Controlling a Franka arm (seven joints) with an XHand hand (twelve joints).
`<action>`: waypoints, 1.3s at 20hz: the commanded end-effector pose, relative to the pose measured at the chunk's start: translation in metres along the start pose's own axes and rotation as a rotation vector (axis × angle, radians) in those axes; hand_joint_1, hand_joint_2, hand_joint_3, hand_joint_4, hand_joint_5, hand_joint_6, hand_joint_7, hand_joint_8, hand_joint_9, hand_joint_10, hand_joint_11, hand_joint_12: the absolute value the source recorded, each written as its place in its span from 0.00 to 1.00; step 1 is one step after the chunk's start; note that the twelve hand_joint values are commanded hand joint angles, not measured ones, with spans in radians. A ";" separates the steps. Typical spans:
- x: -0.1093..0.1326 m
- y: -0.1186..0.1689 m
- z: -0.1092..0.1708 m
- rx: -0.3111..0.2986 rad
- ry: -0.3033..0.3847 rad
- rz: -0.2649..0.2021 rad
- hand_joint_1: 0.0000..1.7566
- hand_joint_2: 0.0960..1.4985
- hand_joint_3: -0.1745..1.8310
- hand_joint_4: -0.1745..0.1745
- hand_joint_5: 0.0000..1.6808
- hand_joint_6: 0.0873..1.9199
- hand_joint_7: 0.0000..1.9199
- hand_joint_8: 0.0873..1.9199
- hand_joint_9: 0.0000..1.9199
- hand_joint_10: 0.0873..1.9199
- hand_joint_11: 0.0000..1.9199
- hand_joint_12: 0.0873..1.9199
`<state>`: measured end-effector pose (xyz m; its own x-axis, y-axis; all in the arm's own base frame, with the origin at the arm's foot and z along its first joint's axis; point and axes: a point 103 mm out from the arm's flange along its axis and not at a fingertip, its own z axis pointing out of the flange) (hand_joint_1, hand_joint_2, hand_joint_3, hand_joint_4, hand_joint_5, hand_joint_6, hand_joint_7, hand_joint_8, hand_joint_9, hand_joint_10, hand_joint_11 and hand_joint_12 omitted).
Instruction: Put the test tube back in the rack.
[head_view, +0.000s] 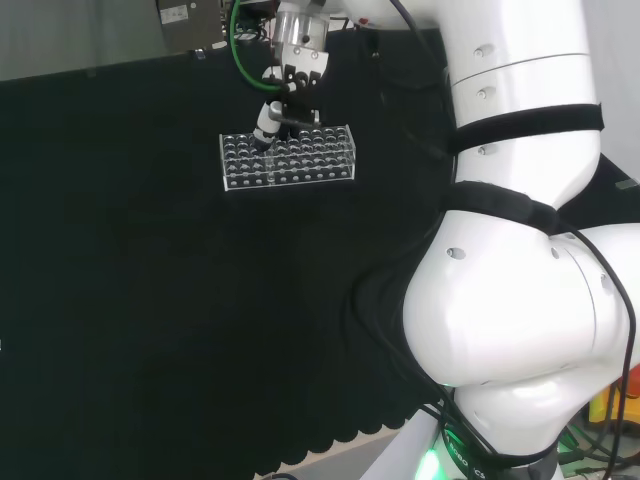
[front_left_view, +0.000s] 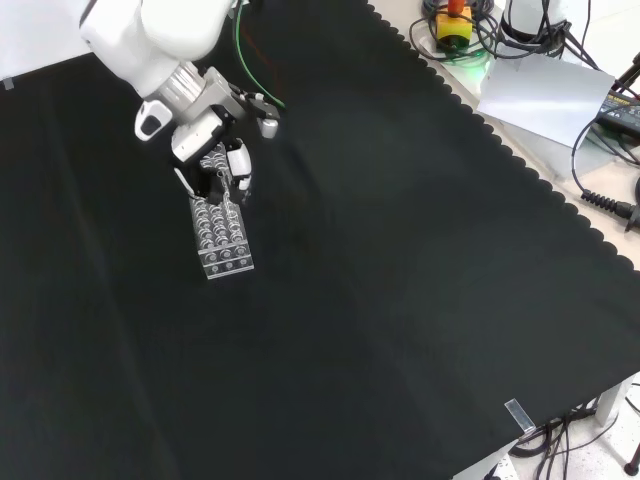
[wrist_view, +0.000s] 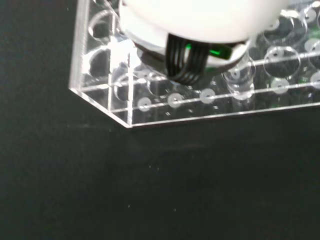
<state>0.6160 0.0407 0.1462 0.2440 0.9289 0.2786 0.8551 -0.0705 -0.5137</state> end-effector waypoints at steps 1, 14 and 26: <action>0.003 -0.002 0.012 -0.008 0.028 -0.023 0.82 0.33 0.46 0.00 0.80 0.24 0.74 0.28 0.71 0.21 0.63 0.49; 0.010 -0.029 -0.038 0.012 0.095 -0.110 0.64 0.29 0.47 0.46 0.29 0.35 0.29 0.46 0.33 0.43 0.24 0.76; 0.037 -0.102 -0.128 -0.122 0.017 -0.187 0.63 0.29 0.46 0.49 0.26 0.31 0.25 0.46 0.29 0.44 0.22 0.76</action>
<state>0.6131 0.0360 0.2590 0.1460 0.9097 0.3887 0.9146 0.0256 -0.4034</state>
